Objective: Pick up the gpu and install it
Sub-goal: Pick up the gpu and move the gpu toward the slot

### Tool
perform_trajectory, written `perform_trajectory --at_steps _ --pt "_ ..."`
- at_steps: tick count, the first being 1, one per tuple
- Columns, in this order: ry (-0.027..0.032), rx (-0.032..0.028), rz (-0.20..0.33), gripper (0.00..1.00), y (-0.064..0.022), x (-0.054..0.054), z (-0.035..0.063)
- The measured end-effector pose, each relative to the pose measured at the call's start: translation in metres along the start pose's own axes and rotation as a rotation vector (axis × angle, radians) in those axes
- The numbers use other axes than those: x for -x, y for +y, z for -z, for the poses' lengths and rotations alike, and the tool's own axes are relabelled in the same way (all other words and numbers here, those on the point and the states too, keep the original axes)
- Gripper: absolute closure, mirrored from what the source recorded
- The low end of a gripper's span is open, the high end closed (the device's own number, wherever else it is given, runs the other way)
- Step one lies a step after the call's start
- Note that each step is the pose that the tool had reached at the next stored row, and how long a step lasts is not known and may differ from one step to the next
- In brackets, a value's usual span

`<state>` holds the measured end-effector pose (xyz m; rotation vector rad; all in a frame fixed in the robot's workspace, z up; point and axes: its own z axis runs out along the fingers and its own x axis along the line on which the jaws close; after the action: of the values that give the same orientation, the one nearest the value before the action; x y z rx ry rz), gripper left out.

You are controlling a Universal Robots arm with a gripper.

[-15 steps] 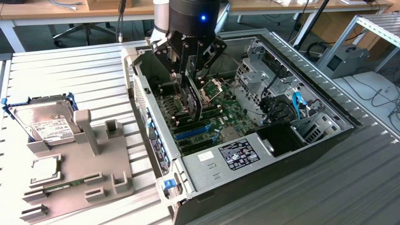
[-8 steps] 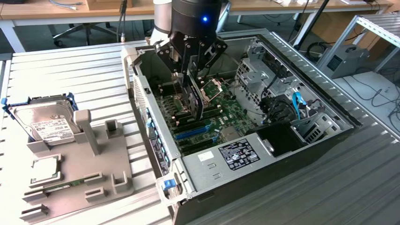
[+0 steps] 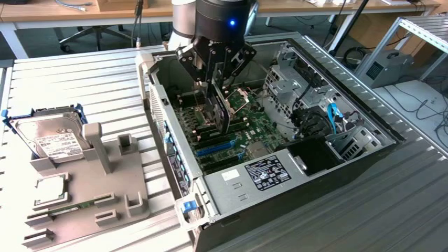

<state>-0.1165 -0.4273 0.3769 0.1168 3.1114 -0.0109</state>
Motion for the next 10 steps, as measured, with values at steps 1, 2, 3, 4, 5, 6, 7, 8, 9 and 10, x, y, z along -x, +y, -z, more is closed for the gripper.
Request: perform_trajectory --at_steps 1,2,3,4,5,6,7,8,9,10 --pt "-0.0001 0.0000 0.000 0.74 0.0004 0.0006 -0.0004" --pt "-0.0001 0.0001 0.000 0.74 0.0008 0.0013 -0.0009" --pt "-0.0001 0.0001 0.000 0.74 0.0012 0.0019 -0.0012" --pt "0.0000 0.0000 0.000 0.74 0.0017 0.0027 -0.0017" --pt "0.0000 0.0001 0.000 0.74 0.0021 0.0035 -0.0021" --pt "0.0000 0.0000 0.000 0.74 0.0025 0.0043 -0.0025" --pt "0.0000 0.0000 0.000 0.74 0.0028 0.0051 -0.0028" --pt "0.0000 0.0000 0.000 0.74 0.0033 0.0061 -0.0032" --pt "-0.0001 0.0001 0.000 0.74 0.0037 0.0071 -0.0036" --pt "-0.0001 0.0000 0.000 0.74 0.0043 0.0089 -0.0041"
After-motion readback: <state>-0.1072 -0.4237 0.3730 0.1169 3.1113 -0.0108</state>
